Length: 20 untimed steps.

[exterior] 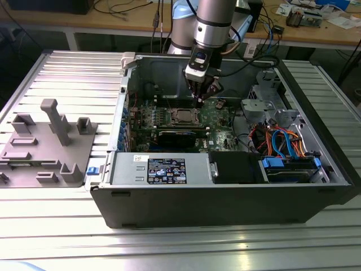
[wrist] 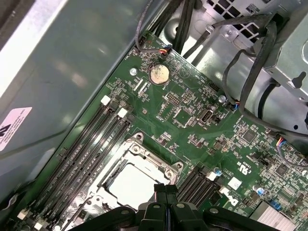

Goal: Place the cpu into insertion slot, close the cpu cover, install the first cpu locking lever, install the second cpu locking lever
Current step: 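Install the first cpu locking lever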

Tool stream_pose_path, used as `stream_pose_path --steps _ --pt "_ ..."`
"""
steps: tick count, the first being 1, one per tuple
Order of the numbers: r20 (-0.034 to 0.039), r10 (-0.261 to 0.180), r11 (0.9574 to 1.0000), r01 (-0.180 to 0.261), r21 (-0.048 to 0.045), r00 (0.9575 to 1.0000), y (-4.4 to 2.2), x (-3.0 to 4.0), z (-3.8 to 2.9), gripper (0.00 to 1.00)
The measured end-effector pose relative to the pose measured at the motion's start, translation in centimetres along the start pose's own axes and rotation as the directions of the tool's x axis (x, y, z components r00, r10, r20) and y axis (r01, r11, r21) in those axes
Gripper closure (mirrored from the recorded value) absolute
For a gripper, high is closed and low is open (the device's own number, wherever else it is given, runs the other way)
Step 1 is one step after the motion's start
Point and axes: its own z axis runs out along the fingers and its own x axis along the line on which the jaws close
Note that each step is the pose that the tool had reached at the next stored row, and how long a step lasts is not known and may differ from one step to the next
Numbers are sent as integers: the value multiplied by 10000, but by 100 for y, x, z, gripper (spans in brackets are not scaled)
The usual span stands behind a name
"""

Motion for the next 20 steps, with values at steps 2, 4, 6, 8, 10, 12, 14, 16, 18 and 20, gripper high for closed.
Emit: stream_pose_path --steps 2,4,6,8,10,12,14,16,18,20 --pt "3 -38 10000 38 -3 10000 0 0 0 89" --pt "6 -60 10000 60 -4 10000 0 0 0 89" --pt "8 -86 10000 86 -5 10000 0 0 0 89" --pt "10 -111 9999 111 -7 9999 0 0 0 89" --pt "13 -133 9999 133 -8 9999 0 0 0 89" --pt "14 -154 9999 154 -9 9999 0 0 0 89" --pt "17 -172 9999 172 -10 9999 0 0 0 89" --pt "19 -198 9998 198 -12 9998 0 0 0 89" --pt "21 -218 9998 218 -13 9998 0 0 0 89" --pt "23 -234 9997 234 -14 9997 0 0 0 89"
